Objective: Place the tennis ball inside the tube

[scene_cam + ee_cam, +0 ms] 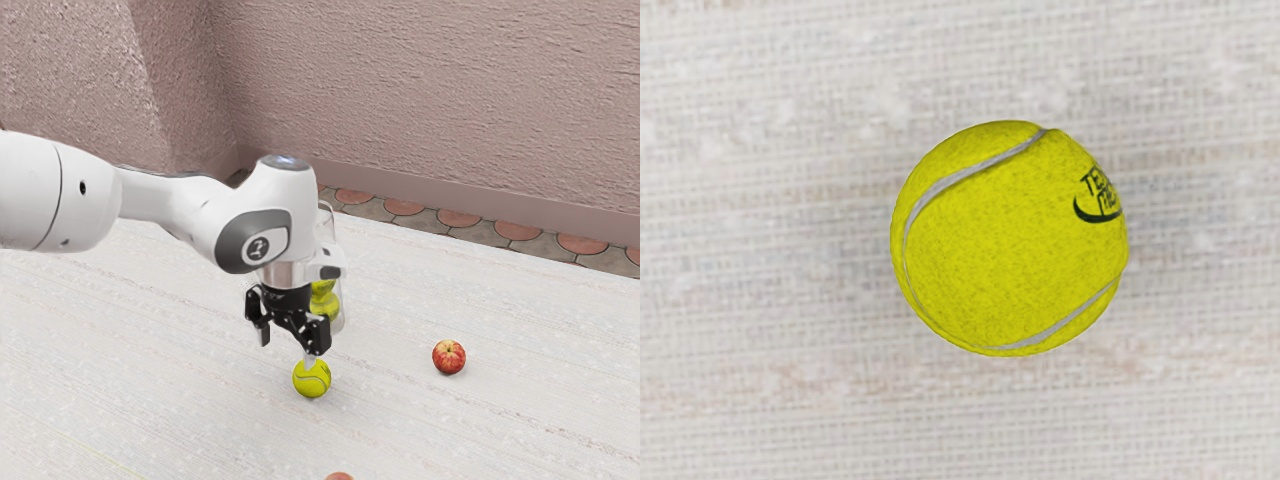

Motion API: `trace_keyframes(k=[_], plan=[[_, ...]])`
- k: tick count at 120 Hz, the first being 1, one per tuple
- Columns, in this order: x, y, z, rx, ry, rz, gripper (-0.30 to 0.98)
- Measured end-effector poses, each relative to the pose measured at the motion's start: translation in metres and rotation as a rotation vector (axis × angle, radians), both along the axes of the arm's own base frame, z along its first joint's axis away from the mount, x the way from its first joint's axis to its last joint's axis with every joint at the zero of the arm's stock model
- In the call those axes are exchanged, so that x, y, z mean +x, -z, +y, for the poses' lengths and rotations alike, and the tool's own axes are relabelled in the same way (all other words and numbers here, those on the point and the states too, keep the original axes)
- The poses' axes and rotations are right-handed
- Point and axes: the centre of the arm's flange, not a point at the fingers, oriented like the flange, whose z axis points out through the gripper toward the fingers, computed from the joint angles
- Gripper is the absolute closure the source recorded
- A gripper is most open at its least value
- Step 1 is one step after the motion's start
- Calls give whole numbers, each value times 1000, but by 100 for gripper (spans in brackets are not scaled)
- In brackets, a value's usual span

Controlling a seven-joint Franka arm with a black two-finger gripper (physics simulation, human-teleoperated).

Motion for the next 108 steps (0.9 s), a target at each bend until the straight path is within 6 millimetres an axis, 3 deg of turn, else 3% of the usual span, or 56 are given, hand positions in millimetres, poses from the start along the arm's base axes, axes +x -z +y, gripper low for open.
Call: trace_keyframes(k=[14, 38, 108], plan=[[4, 26, -7, 3, -1, 0, 0], [12, 53, -10, -8, -19, -32, 0], [22, 84, -9, -41, -83, -65, 0]])
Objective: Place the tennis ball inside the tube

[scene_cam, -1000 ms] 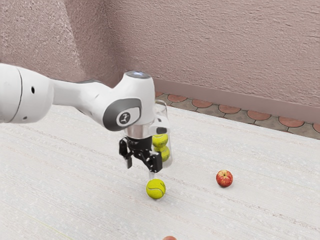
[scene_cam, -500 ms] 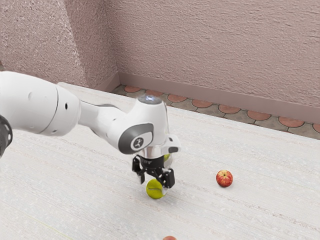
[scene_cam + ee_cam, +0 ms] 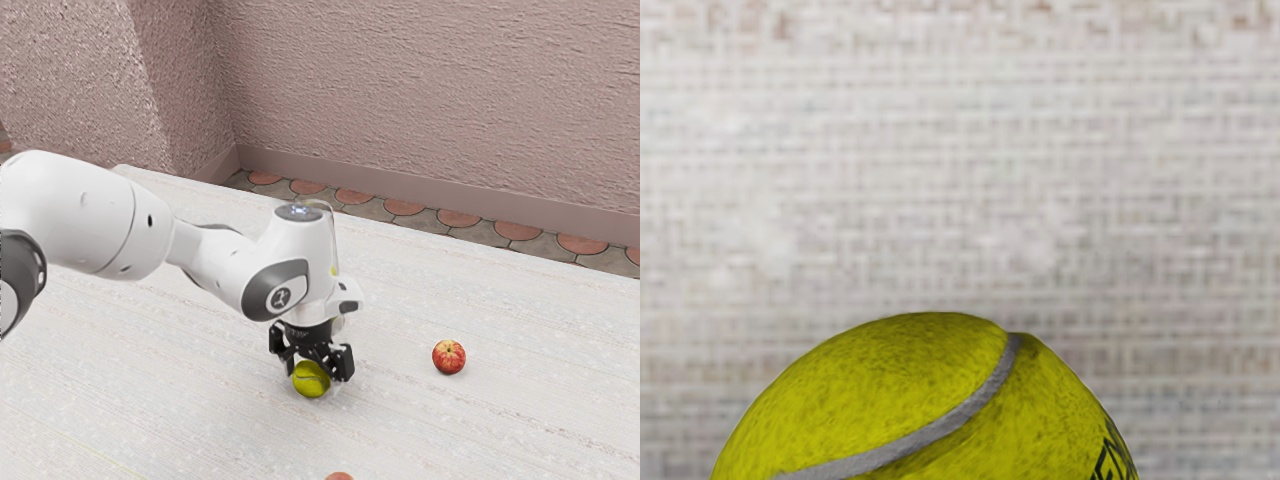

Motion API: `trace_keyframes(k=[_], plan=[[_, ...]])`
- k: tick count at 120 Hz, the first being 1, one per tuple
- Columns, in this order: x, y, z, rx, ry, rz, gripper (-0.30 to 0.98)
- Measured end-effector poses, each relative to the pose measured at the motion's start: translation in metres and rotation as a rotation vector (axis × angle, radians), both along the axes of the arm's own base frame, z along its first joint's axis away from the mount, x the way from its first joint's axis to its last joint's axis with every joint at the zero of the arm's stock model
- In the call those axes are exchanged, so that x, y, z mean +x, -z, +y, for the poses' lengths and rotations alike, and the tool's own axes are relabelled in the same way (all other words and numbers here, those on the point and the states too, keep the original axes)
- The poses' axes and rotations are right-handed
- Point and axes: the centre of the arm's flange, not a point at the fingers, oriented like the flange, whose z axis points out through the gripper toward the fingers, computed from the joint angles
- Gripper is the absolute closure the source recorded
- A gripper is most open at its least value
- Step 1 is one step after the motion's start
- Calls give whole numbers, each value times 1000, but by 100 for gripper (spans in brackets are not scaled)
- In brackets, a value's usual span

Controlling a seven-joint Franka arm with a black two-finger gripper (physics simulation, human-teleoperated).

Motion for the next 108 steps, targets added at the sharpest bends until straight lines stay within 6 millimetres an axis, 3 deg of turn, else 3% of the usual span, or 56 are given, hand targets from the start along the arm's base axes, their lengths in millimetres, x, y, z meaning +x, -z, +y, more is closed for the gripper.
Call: trace_keyframes(k=[25, 51, 81, 93, 101, 108], plan=[[1, 4, 0, 0, -1, -6, 1], [3, 3, -1, 6, 8, -18, 25], [6, -3, -1, 14, 14, -35, 31], [15, -38, -1, 20, 29, -88, 33], [31, -89, 1, 31, 43, -152, 34], [50, -147, -1, 48, 57, -220, 34]])
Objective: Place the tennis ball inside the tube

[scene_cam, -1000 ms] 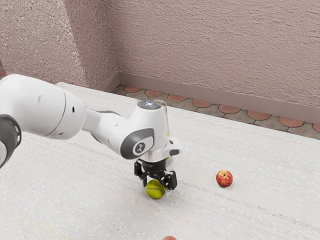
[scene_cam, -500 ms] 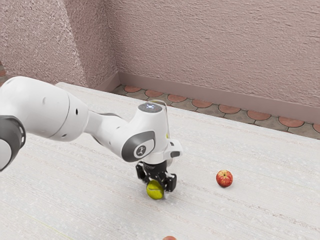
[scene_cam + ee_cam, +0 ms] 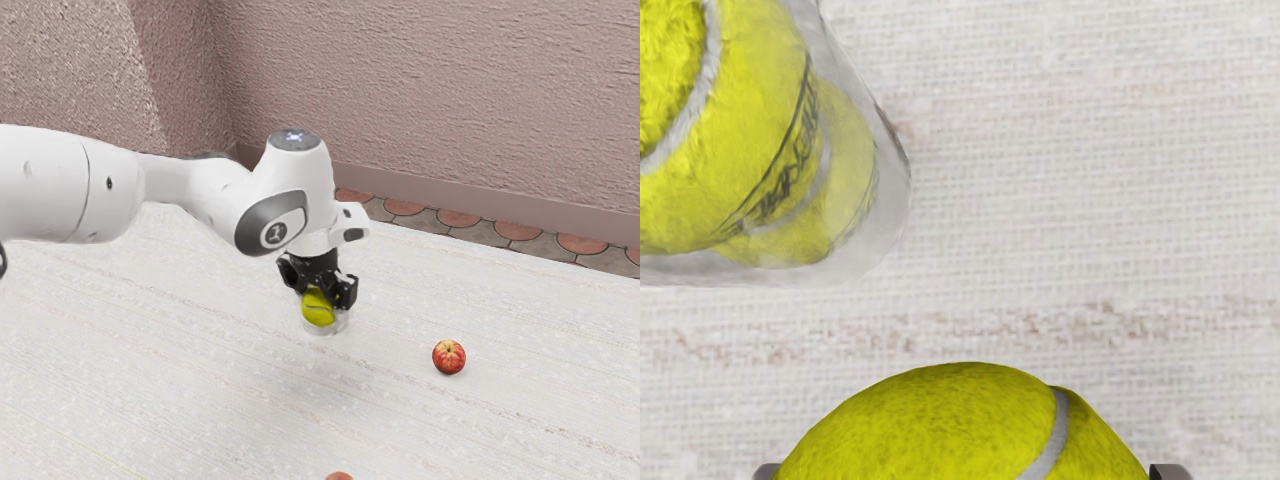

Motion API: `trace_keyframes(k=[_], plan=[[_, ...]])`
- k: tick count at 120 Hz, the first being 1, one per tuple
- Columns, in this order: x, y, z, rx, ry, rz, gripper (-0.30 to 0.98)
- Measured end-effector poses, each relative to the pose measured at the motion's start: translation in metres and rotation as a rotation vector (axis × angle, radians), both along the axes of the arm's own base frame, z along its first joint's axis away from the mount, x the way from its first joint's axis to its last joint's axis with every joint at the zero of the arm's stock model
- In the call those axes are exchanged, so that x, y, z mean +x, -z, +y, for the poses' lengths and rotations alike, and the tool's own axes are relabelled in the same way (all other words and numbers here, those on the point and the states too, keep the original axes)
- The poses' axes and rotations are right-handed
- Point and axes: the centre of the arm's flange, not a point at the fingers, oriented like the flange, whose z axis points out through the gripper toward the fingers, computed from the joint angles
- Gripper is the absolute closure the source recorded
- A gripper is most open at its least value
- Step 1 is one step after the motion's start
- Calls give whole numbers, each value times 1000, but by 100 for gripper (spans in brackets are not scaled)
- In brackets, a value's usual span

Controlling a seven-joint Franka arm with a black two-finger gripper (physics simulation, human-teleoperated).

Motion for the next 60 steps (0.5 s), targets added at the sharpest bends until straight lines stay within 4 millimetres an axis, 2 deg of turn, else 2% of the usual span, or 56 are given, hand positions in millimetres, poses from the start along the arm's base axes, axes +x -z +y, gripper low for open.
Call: trace_keyframes(k=[8, 9, 11, 18, 24, 31, 43, 51, 60], plan=[[16, -63, -2, 18, 6, -61, 34], [17, -69, -3, 19, 3, -62, 39], [18, -78, -4, 18, -9, -55, 60], [22, -118, -5, 53, -5, -89, 49], [23, -142, -3, 81, -6, -100, 42], [23, -153, 6, 111, -18, -85, 38], [33, -162, 39, 136, -68, -61, 34], [46, -157, 56, 142, -90, -39, 33], [55, -148, 59, 145, -89, -17, 32]])
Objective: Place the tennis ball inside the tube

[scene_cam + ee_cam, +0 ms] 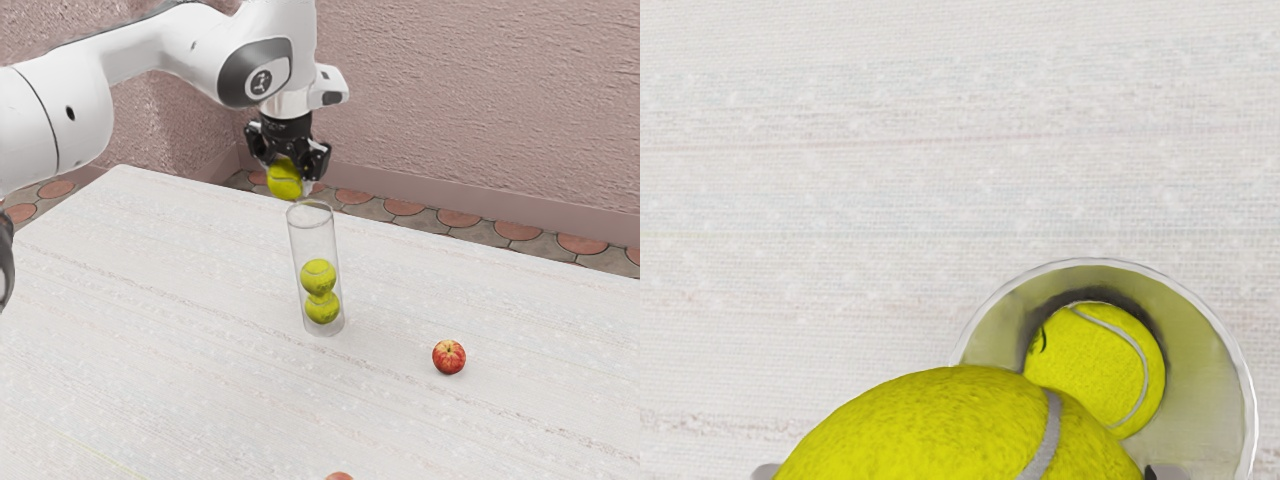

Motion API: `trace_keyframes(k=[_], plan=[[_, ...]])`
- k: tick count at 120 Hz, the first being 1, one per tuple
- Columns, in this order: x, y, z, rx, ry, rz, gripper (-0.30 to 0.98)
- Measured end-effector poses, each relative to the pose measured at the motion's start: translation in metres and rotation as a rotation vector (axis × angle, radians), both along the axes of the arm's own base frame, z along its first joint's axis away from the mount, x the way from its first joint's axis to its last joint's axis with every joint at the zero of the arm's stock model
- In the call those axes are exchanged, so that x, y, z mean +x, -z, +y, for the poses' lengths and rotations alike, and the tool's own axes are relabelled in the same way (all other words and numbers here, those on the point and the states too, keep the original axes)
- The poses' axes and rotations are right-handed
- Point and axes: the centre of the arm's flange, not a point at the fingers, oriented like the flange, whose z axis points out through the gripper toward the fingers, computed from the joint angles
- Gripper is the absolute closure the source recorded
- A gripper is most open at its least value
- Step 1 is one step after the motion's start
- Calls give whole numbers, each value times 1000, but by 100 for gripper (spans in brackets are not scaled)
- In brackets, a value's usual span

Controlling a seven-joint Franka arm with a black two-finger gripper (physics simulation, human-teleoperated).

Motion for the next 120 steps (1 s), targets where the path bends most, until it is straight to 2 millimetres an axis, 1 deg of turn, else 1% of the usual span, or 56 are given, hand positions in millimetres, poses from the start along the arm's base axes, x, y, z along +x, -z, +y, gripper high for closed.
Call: trace_keyframes(k=[7, 11, 21, 34, 57, 70, 79, 83, 93, 98, 107, 114, 120], plan=[[5, 6, 3, 3, 0, 15, 32], [11, 10, 4, 1, 1, 17, 32], [20, 17, 3, -4, 12, 23, 31], [25, 24, -1, -6, 32, 28, 31], [25, 30, -8, -7, 62, 28, 31], [25, 29, -9, -20, 69, 26, 19], [24, 28, -11, -27, 73, 25, 13], [23, 24, -10, -30, 74, 19, 11], [9, 10, 2, -31, 63, 14, 8], [-5, -4, 10, -32, 58, 8, 6], [-35, -43, 33, -33, 41, -22, 4], [-54, -56, 56, -30, 21, -20, 3], [-71, -64, 70, -28, 11, -15, 3]])
